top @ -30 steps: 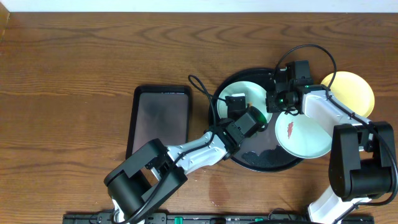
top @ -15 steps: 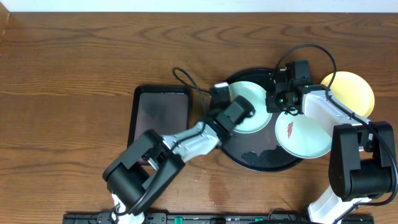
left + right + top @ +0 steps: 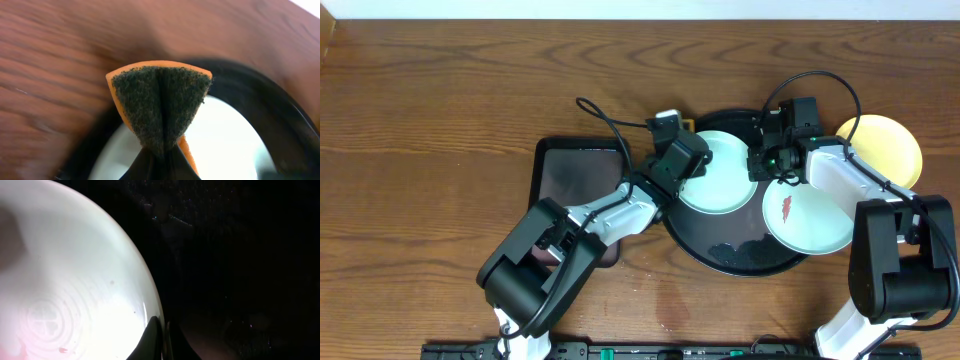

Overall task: Clean dirty plates on tray and stack at the side
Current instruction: 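Scrub the upper green plate with the sponge in the left gripper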

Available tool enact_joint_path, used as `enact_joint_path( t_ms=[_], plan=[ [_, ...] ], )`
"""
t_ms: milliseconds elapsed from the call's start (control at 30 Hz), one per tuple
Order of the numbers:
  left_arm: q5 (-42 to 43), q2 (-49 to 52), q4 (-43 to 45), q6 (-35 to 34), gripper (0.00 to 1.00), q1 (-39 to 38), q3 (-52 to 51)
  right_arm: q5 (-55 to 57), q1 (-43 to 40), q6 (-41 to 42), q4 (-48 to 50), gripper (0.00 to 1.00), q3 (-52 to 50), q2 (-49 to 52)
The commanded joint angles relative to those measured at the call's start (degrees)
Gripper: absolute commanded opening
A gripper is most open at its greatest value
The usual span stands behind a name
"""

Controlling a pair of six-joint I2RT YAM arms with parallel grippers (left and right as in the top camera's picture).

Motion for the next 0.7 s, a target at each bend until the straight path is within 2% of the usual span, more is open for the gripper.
enact_joint_path(
  t_ms=[0, 100, 233, 533, 667],
  plan=[
    [8.28, 0.57, -0.04, 0.96, 0.08, -1.86, 0.11, 0.33, 0.63, 0.59, -0.07, 0.01, -0.63, 0.11],
    [8.44, 0.59, -1.44, 0.96, 0.08, -4.22, 0.11, 0.33, 0.63, 0.59, -0.09, 0.01, -0.63, 0.11],
    [2.45, 1.11, -4.79, 0.92, 0.08, -6.6, 0.11, 0.33, 0.63, 0.59, -0.09, 0.01, -0.63, 0.11],
    [2.03, 1.49, -7.41, -4.5, 0.08, -7.26, 0.11, 0.33, 0.63, 0.59, -0.09, 0.01, -0.63, 0.11],
    [-3.3, 2.75, -8.66, -4.48, 0.09, -7.19, 0.11, 0.33, 0.63, 0.59, -0.13, 0.01, -0.63, 0.11]
  ],
)
